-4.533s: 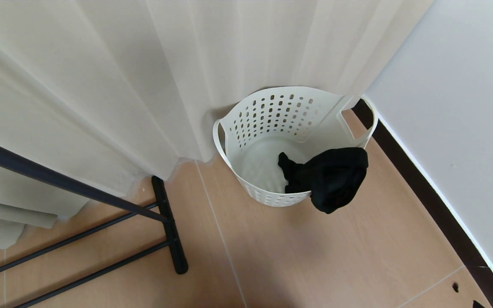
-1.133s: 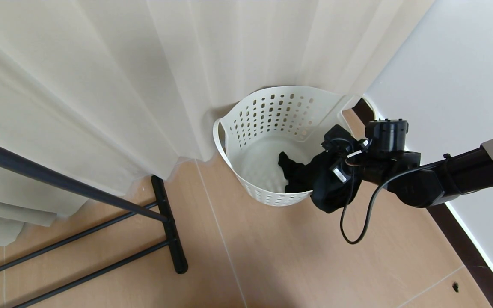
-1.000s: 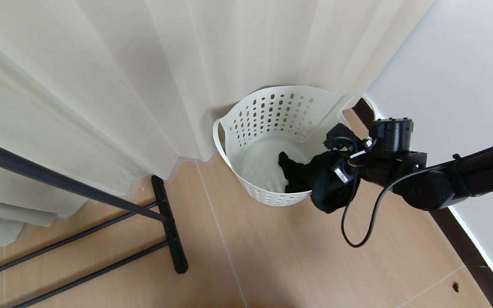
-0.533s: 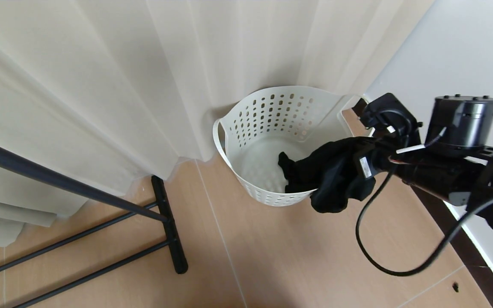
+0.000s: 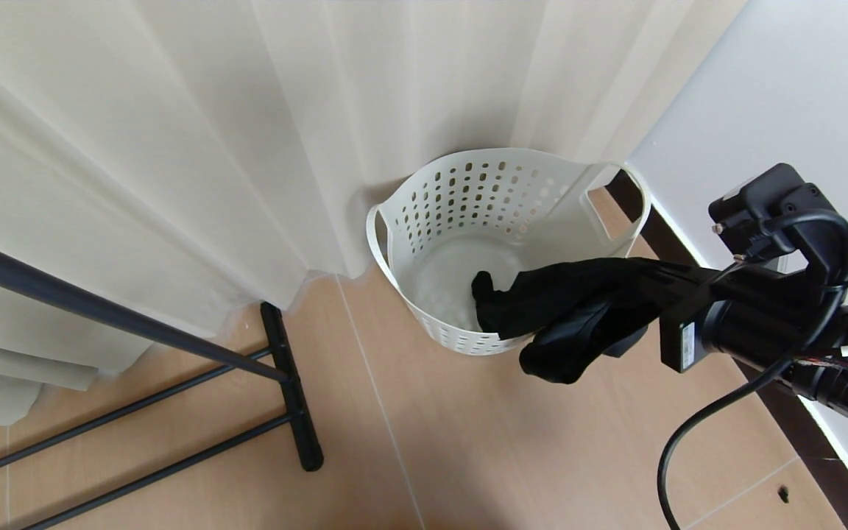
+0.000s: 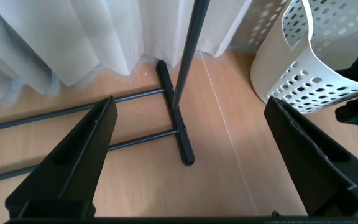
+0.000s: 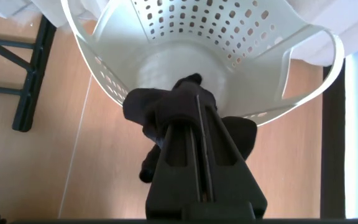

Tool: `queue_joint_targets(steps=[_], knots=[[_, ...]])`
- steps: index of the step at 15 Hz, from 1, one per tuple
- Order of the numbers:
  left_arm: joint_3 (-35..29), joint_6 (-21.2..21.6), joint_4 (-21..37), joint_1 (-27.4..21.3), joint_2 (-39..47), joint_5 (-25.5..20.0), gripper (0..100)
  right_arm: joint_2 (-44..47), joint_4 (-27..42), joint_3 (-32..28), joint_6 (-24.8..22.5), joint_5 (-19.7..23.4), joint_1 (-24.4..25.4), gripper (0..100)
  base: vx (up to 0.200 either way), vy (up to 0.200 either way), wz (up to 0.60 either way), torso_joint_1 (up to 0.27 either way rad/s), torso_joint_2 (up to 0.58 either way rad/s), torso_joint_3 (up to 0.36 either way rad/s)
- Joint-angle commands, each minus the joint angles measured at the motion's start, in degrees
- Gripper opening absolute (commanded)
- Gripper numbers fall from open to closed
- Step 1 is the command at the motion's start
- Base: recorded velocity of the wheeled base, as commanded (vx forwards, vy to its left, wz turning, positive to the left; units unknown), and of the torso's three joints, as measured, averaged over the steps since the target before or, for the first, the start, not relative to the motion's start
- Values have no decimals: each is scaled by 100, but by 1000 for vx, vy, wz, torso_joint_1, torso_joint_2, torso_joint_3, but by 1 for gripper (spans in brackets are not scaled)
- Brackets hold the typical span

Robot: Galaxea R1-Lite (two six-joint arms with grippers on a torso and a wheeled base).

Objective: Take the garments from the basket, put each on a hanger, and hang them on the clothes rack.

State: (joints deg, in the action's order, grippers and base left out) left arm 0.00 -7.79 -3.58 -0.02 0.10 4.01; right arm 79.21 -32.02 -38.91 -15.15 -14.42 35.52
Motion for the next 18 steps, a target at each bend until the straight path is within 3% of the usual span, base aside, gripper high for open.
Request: queue_joint_targets(steps=[1, 8, 18], knots=[[0, -3, -2, -6, -1, 3, 100, -108, -6, 15, -5, 1, 16, 0, 0, 0, 0, 0, 0, 0], [0, 6, -2, -24, 8, -58, 100, -73, -6, 6, 4, 1, -10, 0, 0, 0, 0, 0, 0, 14], [0, 6, -2, -24, -1, -58, 100, -3, -6, 15, 4, 62, -283, 0, 0, 0, 0, 2, 0, 191]])
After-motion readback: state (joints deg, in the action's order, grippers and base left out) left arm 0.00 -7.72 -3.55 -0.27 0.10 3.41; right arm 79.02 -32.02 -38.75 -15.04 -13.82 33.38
